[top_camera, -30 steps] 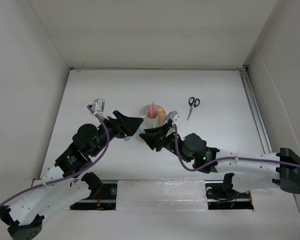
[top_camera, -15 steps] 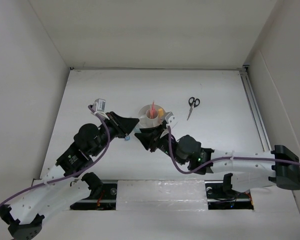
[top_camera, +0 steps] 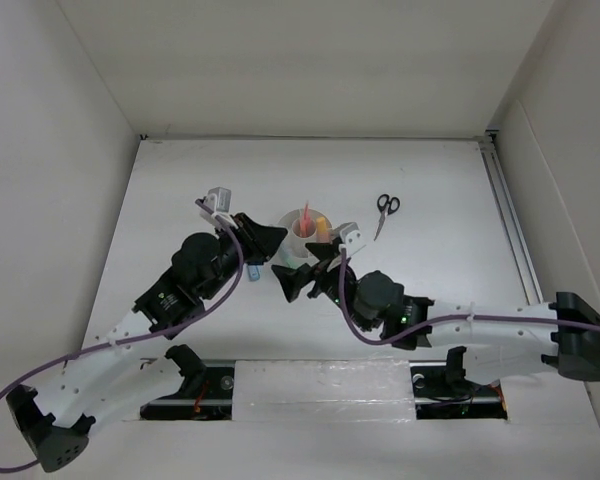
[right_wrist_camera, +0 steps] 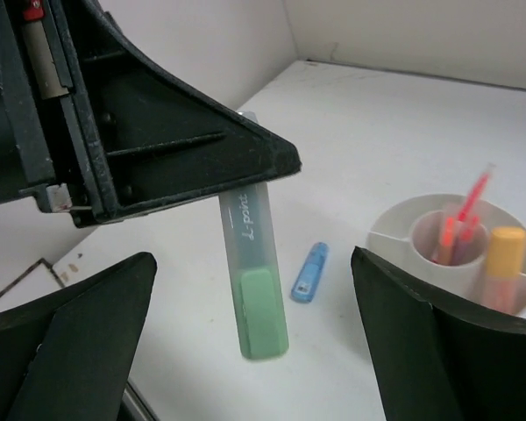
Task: Sort the stationery into containers
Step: Place the pen in the storage box.
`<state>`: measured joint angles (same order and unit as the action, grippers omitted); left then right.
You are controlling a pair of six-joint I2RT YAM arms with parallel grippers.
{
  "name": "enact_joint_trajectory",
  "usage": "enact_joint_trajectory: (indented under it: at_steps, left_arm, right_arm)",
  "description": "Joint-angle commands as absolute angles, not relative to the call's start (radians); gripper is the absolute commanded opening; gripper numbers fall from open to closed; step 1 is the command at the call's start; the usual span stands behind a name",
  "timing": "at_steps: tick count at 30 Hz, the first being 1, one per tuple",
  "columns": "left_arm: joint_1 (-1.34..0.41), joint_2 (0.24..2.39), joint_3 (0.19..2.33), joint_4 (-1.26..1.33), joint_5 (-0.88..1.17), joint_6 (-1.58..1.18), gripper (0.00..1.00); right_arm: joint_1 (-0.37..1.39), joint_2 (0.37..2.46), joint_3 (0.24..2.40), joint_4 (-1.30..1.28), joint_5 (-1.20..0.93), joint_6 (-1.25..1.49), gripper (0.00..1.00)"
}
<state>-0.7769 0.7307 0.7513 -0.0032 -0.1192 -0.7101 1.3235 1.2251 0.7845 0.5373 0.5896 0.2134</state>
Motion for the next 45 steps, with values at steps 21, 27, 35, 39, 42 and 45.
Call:
enact_joint_trajectory:
  at_steps: [21,27,35,39,42,45]
  left_arm:
    - [-0.841,1.144,0.62,0.96,-0.292,-0.227,0.0]
    - [-0.864,1.187,0.63,1.003,-0.291,-0.126,0.0]
    - [-0.864,1.258,0.64,1.037,-0.239,-0.055,0.0]
    - [-0.864,1.308,0.664,1.046,-0.187,-0.046,0.0]
    - [-0.864,1.341,0.68,1.046,-0.167,-0.055,0.0]
    - [-0.864,1.362,0.68,1.068,-0.167,-0.055,0.0]
  right_arm:
    - [1.361,0.476,0.634,-0.067,0.923,0.454,0.99]
    - [1.361,0.485,0.657,-0.112,0.902,0.454,0.99]
    - [1.361,0.476,0.647,-0.121,0.884,0.445,0.99]
    - [1.361,0.476,0.647,-0.121,0.884,0.445,0.99]
    - [1.361,0.476,0.647,-0.121,0.874,0.436,0.99]
    - [1.361,0.457,0.638,-0.13,0.862,0.436,0.99]
